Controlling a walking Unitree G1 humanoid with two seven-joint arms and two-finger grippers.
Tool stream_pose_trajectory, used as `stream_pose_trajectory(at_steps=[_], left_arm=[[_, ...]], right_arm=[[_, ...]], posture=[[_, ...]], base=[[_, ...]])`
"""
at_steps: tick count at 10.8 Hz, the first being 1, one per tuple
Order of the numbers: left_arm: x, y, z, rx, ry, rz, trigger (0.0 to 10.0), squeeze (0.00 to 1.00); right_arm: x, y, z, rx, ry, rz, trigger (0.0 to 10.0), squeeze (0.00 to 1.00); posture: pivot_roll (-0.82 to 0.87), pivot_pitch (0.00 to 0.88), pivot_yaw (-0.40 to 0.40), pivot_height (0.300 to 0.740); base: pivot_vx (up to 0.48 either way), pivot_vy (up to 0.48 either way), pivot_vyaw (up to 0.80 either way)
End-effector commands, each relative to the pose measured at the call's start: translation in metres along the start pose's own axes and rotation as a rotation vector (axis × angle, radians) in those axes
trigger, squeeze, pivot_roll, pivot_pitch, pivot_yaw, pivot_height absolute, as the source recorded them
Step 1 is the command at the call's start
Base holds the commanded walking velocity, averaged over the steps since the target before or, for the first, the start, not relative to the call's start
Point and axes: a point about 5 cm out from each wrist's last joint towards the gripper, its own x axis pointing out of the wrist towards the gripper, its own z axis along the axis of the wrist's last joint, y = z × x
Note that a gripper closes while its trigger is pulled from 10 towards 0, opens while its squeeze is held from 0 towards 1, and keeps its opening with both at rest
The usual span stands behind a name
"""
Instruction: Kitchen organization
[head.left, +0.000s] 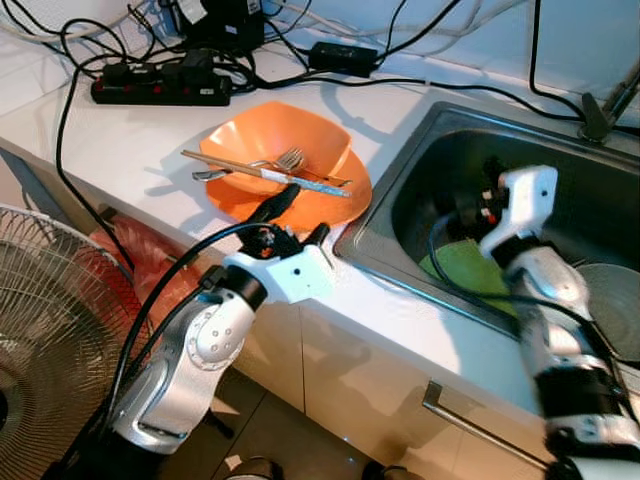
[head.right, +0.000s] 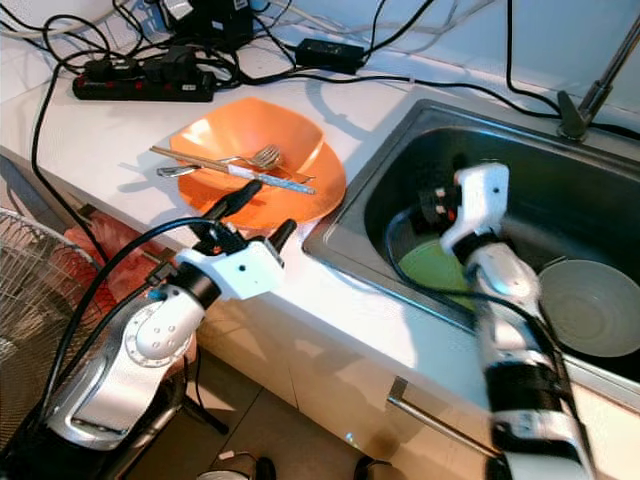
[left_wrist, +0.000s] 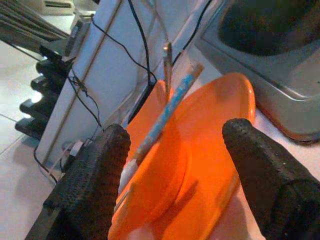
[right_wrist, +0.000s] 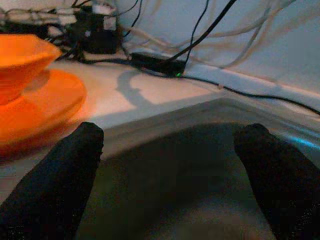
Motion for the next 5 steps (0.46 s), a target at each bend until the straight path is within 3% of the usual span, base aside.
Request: stream_pose_trajectory(at_steps=[1,3,5], left_arm=[[0.001,-0.002,0.001,0.013,-0.010,-0.007,10.0,0.00],[0.002,-0.002,0.000,0.015,-0.013,-0.007,10.0,0.00],[0.003,-0.002,0.000,0.016,-0.015,-0.005,10.0,0.00]], right_arm=[[-0.007,-0.010,0.005,0.011,-0.010,0.028,10.0,0.00],[-0.023,-0.027,0.004,0.035,0.015,0.078,10.0,0.00],[-0.031,-0.033,0.007,0.048,0.014,0.110,10.0,0.00]], posture=[[0.08,0.092,0.025,0.740],[0.08,0.081,0.026,0.740],[0.07,0.079,0.027,0.740]], base=[[0.000,0.000,0.00],[0.000,0.000,0.00],[0.000,0.000,0.00]])
